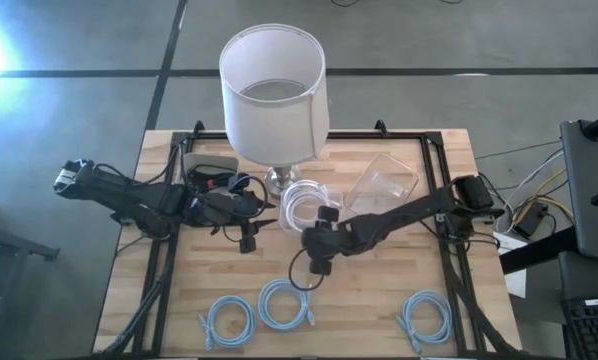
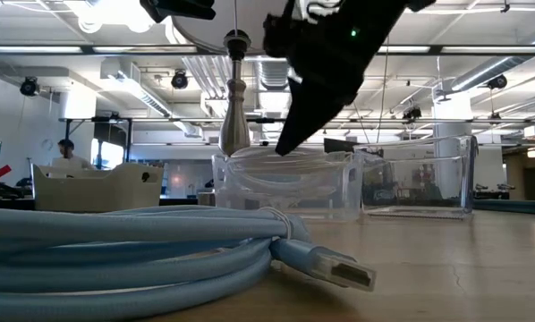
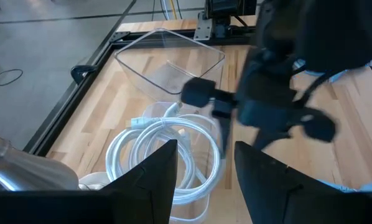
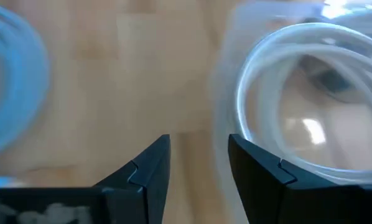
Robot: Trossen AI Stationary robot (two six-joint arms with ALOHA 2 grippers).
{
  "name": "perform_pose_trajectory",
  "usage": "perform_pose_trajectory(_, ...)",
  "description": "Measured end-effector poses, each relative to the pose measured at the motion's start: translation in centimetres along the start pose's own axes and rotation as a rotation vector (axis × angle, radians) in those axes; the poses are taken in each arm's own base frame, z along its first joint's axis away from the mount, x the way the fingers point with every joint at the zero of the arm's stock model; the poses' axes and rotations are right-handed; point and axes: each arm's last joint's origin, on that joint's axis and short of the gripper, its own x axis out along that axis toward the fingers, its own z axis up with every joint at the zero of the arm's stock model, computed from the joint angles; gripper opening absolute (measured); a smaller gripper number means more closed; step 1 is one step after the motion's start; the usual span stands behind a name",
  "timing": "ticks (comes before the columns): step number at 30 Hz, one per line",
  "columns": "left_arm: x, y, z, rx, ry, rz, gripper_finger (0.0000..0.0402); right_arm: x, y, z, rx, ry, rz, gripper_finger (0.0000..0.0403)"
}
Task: Pick & Place USB Port
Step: Put the white USB cable into the left transparent bin
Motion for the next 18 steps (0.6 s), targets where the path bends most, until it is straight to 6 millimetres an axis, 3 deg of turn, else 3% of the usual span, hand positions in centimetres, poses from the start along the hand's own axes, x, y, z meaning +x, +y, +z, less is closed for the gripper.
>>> perform_pose_trajectory(4,0.0,0.0,0.0,-0.001,0.000,0.000,0.0163,0.1,-0.5,-0.1,0.000,-0.032,-0.129,0.0149)
perform_pose_trajectory(11,0.0,0.0,0.0,-0.001,0.000,0.000,0.0163,0.0,-0.4,0.0,-0.006,-0.035,-0.109,0.0146)
perform_pose_trajectory(18,0.0,0.0,0.0,-0.001,0.000,0.000,0.0163,0.4,-1.6,0.1,-0.025,-0.028,-0.178,0.0146)
